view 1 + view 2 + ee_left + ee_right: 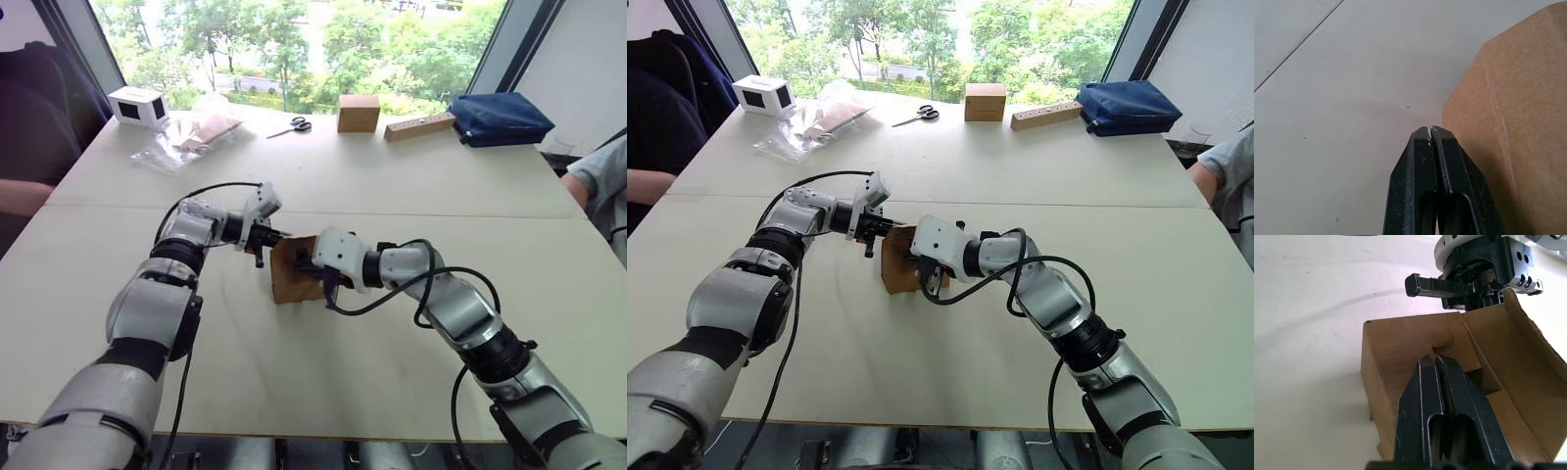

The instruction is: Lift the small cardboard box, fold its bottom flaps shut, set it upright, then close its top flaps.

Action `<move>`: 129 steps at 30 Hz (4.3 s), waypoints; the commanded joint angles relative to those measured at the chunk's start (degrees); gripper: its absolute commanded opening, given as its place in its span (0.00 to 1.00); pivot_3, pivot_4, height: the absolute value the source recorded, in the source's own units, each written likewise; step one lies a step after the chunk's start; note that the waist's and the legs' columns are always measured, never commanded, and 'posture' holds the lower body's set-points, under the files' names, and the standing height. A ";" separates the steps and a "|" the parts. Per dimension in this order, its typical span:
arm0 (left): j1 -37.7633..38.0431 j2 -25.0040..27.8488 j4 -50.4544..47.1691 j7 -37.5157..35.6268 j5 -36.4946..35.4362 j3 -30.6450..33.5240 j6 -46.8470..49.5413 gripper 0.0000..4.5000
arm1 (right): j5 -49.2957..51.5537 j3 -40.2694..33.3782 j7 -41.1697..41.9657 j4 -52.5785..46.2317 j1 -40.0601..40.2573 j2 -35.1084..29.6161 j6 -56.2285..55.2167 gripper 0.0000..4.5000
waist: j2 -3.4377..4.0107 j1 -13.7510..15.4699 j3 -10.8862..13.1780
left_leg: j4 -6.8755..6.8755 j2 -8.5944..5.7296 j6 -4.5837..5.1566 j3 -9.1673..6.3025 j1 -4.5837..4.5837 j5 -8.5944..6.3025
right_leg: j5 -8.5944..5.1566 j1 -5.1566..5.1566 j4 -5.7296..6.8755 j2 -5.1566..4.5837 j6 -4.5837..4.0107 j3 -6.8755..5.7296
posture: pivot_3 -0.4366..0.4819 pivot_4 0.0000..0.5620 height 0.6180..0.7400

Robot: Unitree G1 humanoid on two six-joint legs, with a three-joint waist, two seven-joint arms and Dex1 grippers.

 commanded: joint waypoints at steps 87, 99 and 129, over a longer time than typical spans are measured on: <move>43.05 12.67 -83.77 30.52 -40.00 13.66 43.81 0.01 | 1.81 -6.34 1.98 8.55 -3.86 5.55 1.37 0.00 | 0.03 0.04 -0.04 | -0.12 0.17 -0.19 -0.20 0.14 0.10 | -0.01 0.05 0.00 -0.06 -0.04 0.03 | 0.48 0.27 1.00; 37.58 8.37 -73.75 31.83 -30.73 7.31 35.38 0.01 | 2.15 -6.86 1.01 7.61 -3.91 5.54 1.57 0.00 | 0.03 -0.03 -0.04 | -0.13 0.11 -0.43 -0.17 0.14 0.23 | -0.01 0.07 -0.01 -0.04 -0.03 0.03 | 0.48 0.27 1.00; 37.81 6.51 -72.90 31.33 -30.36 6.99 37.09 0.01 | -0.44 -2.43 3.94 -2.00 1.05 -1.96 0.85 0.00 | 0.03 0.15 -0.04 | -0.12 0.12 -0.16 -0.21 0.15 0.09 | -0.01 0.10 -0.03 -0.07 -0.03 0.02 | 0.48 0.27 1.00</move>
